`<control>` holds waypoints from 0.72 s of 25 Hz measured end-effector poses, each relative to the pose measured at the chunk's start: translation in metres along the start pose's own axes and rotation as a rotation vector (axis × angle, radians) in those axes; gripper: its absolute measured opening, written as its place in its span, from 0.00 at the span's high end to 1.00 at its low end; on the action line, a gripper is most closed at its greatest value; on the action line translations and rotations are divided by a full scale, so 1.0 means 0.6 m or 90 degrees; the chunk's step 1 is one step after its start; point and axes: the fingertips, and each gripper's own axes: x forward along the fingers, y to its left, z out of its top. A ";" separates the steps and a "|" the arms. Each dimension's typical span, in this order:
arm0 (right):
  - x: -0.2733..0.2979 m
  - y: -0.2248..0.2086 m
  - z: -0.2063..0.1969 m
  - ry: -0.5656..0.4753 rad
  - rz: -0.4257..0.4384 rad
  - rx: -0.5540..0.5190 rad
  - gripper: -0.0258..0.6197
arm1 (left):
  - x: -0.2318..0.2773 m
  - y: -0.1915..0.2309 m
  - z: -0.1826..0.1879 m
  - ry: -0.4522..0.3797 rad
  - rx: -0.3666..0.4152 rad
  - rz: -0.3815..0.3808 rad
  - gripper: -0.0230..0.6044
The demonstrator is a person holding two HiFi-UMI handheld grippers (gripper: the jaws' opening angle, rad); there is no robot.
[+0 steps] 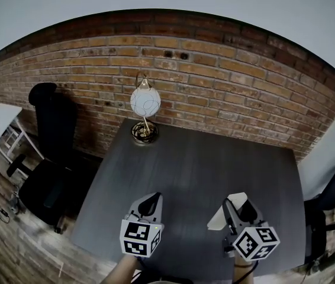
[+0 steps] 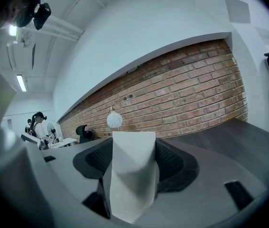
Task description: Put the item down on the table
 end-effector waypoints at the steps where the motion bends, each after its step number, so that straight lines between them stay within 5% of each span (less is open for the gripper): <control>1: 0.000 0.000 -0.004 0.002 -0.001 0.001 0.50 | -0.001 0.001 -0.003 0.002 0.000 0.000 0.93; 10: 0.020 -0.015 -0.035 0.032 -0.008 -0.023 0.50 | -0.010 0.022 -0.029 0.021 0.013 0.020 0.93; 18: 0.085 -0.008 -0.042 0.056 0.046 -0.104 0.50 | -0.007 0.045 -0.076 0.047 0.004 0.026 0.93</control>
